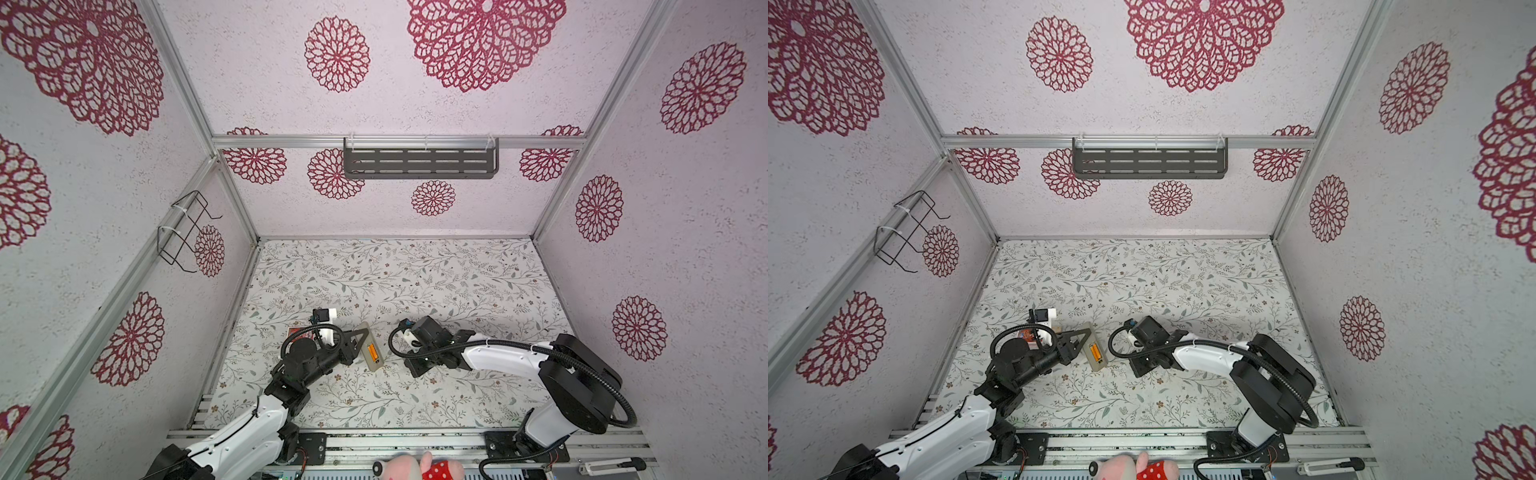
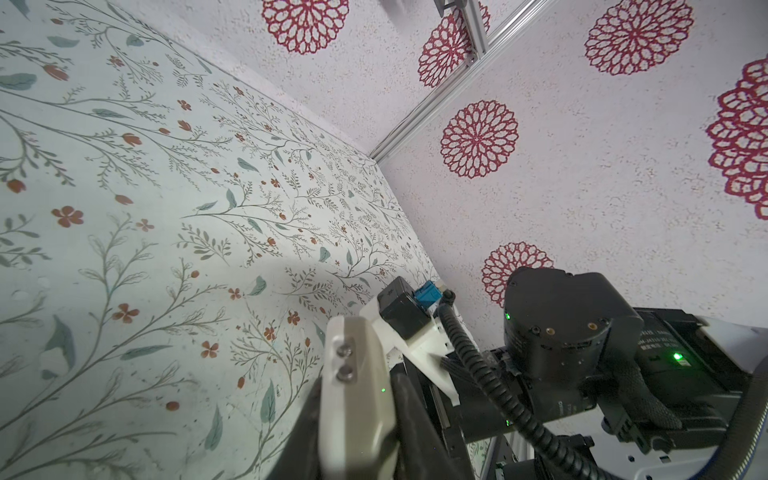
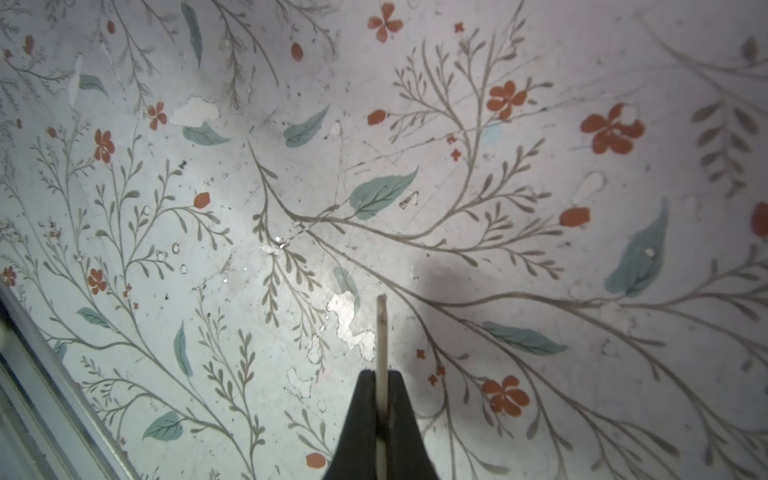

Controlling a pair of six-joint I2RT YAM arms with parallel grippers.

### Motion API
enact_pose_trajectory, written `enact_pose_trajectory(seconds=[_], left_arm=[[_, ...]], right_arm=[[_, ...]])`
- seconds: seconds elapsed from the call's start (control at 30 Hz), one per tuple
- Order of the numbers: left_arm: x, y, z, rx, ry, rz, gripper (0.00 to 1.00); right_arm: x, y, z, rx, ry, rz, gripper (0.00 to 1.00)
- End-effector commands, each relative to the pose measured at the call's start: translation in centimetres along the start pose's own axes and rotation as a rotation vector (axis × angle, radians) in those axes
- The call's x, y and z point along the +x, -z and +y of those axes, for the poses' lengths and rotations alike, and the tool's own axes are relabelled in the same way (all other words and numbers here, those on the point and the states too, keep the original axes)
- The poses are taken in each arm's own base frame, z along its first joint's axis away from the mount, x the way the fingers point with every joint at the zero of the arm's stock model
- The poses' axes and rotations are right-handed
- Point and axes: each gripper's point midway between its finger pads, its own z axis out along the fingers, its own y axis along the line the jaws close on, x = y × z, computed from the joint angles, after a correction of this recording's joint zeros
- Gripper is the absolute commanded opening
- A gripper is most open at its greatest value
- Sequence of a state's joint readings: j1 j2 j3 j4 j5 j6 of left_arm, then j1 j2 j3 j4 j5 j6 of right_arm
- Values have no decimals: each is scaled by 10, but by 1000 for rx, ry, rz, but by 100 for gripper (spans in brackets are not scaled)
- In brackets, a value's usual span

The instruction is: Load the batteries into the remote control

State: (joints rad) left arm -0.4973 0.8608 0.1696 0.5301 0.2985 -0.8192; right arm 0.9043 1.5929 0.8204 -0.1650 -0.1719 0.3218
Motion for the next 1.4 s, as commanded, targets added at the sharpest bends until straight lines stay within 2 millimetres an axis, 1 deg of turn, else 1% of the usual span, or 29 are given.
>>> enact_pose_trajectory(seconds=[0.0,0.13,0.27,0.47,0.73,0.93,0.97,1.07,1.17,1.23,1.37], left_arm=[[-2,1,3,-19,-26,-8,0],[-2,1,2,-10,-25,-8,0],[-1,1,5,-20,-25,-13,0],[-1,-1,5,-18,-32,-6,0],[-1,-4,4,-8,-31,-7,0],[-2,-4,4,-7,-31,-7,0],[-2,-4,4,-8,-32,-7,0],[-2,-5,5,-11,-30,-6,0],[-2,-5,5,-12,-27,-7,0],[-2,-5,6,-14,-26,-9,0],[-2,-4,6,-14,-22,-11,0]], right_arm=[[-1,-3,5,-24,20,-1,0],[5,-7,-1,-3,23,17,0],[10,-12,-7,19,27,41,0],[14,-16,-14,47,29,64,5],[13,-13,-23,92,33,66,23],[7,-6,-31,151,46,57,32],[5,-4,-31,155,48,53,35],[1,1,-29,163,61,47,49],[1,4,-28,170,68,47,57],[0,5,-26,170,72,46,58],[1,4,-23,179,88,54,59]])
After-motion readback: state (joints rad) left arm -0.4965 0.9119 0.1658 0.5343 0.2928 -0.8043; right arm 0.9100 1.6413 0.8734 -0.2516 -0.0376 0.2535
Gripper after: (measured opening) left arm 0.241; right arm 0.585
